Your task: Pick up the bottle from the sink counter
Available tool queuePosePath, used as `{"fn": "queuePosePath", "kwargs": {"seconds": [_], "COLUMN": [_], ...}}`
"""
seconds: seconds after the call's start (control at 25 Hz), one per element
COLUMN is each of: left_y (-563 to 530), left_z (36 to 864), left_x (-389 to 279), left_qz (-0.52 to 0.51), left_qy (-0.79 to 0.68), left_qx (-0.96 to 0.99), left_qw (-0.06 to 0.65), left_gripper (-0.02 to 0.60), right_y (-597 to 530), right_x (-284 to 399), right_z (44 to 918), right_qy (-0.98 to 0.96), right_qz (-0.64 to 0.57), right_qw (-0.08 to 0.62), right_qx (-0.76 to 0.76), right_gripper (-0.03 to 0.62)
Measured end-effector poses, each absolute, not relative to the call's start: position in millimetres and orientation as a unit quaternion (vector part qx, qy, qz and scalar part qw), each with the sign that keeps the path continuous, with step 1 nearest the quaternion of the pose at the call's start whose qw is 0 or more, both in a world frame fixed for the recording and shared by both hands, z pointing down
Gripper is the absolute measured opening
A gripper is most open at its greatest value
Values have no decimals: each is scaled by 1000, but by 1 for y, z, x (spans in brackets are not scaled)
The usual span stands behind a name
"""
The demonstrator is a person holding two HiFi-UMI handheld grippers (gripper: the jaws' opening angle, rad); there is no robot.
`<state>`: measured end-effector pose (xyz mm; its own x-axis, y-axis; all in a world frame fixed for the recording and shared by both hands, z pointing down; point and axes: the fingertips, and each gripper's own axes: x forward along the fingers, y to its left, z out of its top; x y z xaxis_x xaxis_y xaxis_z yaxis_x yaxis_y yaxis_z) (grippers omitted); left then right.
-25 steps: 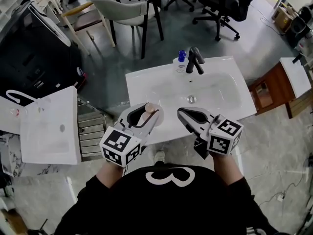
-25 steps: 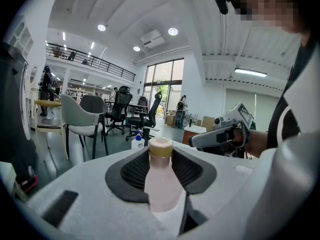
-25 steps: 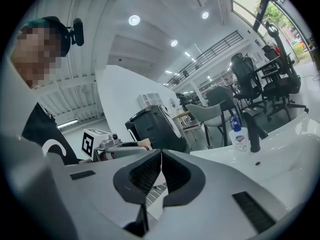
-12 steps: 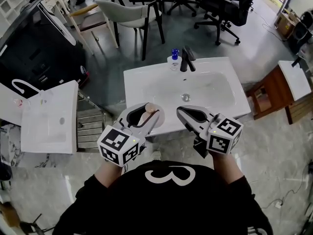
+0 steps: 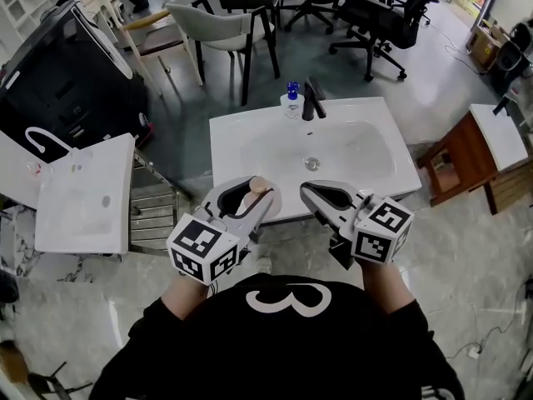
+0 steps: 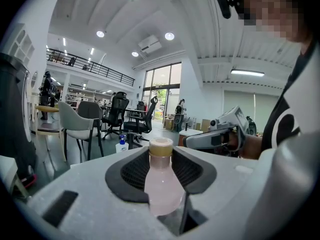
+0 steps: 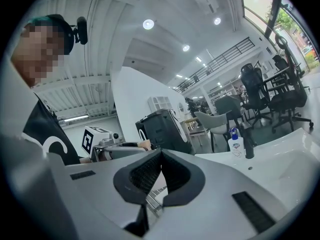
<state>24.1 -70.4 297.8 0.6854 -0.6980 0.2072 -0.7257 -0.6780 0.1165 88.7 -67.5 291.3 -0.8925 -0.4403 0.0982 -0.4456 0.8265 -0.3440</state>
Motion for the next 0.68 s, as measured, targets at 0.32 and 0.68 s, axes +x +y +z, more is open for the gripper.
{"fn": "queuePosePath", "kwargs": {"seconds": [0.32, 0.68], "left_y": [-54, -36], "left_z": [294, 289], "left_x": [26, 35], "left_qz": [70, 65], "left_qy": [-393, -395], "left_qx": [912, 912], "left_qw": [91, 86], "left_gripper": [147, 147], "right_y": [-50, -31], "right_x": [90, 101], "right_z": [286, 282], "right_qy": [-959, -960], "right_qz": [171, 162], "right_qw": [5, 2], "right_qx": [228, 228], "right_gripper": [12, 12]}}
